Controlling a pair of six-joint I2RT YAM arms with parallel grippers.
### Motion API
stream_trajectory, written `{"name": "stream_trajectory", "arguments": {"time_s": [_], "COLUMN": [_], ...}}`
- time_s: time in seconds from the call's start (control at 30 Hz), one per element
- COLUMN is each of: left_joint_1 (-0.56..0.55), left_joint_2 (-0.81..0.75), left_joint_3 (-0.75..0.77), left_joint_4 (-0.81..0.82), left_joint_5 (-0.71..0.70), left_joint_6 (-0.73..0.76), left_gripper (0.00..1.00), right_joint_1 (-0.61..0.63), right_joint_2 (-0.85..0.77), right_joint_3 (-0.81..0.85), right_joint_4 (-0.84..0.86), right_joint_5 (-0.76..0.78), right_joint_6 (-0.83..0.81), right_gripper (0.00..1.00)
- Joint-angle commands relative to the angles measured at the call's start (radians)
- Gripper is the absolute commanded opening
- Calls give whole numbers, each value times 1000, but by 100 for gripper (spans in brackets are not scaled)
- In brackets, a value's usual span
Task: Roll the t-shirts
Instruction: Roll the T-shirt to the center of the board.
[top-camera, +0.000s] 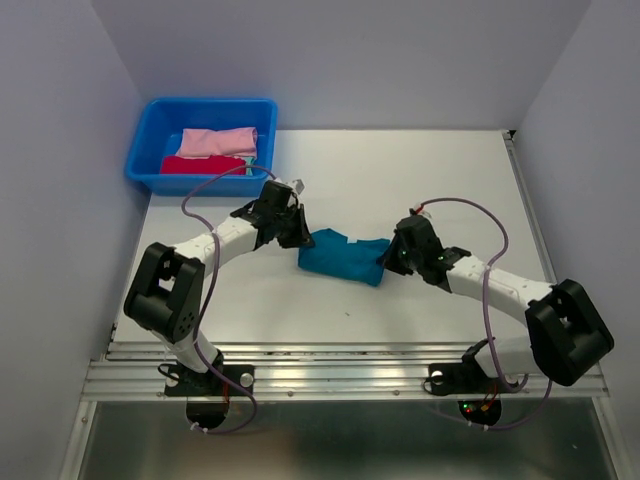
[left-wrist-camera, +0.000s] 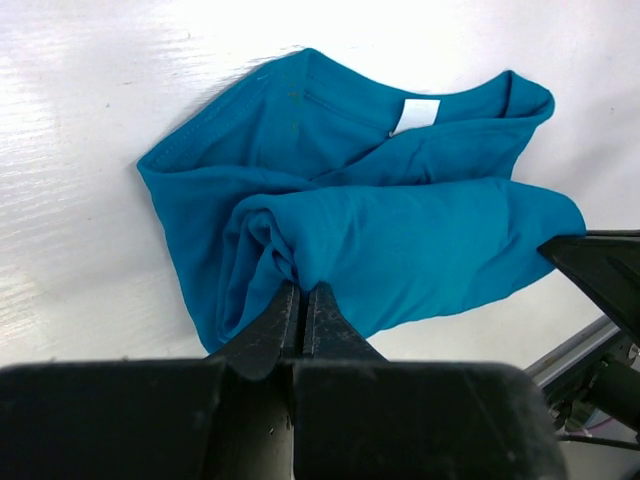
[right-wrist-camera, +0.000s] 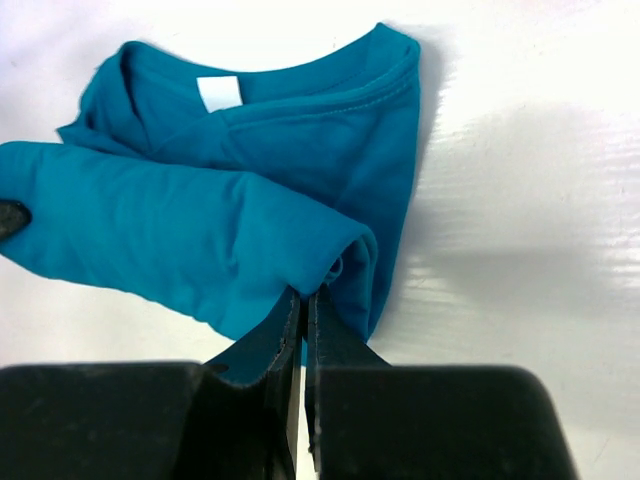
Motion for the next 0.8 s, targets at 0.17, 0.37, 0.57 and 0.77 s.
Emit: {"name": "stream_trajectory", "arguments": {"time_s": [0.17, 0.37, 0.57, 0.77], "left_joint_1": [14, 18, 23, 24], "left_joint_2": [34, 61, 22, -15], "left_joint_3": [-15, -1, -1, -19], "left_joint_4": [67, 48, 18, 5], "left_joint_5": [-48, -54, -68, -88], "left_joint_6": [-30, -36, -33, -39], "left_gripper": [0, 0, 68, 85], "right_joint_1": [-7, -7, -48, -69], "right_joint_2": [114, 105, 53, 130], "right_joint_3": [70, 65, 30, 41], "right_joint_4": [131, 128, 126, 128], "right_joint_5": [51, 20, -29, -92], "right_joint_6": [-169, -164, -140, -138], "right_gripper": [1, 38, 73, 79]}}
